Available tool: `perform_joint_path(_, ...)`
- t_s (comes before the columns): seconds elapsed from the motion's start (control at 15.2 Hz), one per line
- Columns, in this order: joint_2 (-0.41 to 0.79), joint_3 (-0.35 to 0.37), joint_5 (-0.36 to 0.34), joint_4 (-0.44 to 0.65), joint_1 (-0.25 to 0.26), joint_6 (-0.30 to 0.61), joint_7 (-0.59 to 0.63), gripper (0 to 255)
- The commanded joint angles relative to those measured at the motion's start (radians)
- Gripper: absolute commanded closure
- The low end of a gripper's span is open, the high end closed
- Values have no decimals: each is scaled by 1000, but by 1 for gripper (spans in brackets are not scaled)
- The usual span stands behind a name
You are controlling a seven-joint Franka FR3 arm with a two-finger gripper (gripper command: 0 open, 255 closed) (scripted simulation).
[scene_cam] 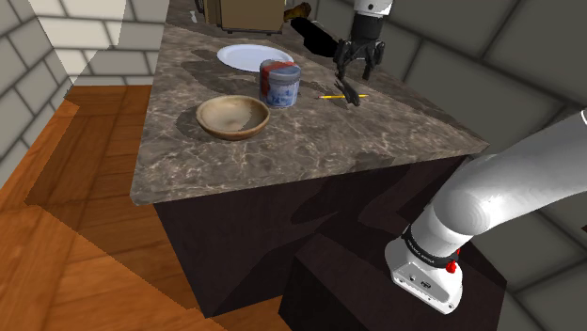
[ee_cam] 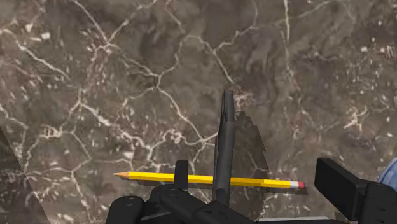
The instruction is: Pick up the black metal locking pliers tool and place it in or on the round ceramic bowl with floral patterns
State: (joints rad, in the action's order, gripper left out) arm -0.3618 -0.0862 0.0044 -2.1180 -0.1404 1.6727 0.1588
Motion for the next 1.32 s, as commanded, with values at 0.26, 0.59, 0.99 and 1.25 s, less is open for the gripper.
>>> perform_joint_path(0.26, 75, -11, -13, 11, -21, 65, 39, 0)
perform_joint_path(0.59, 74, -12, -13, -52, -21, 126, 40, 0)
perform_joint_path(0.99, 74, -12, -13, -52, -21, 126, 40, 0)
perform_joint_path(1.25, 74, -12, -13, -51, -21, 126, 40, 255)
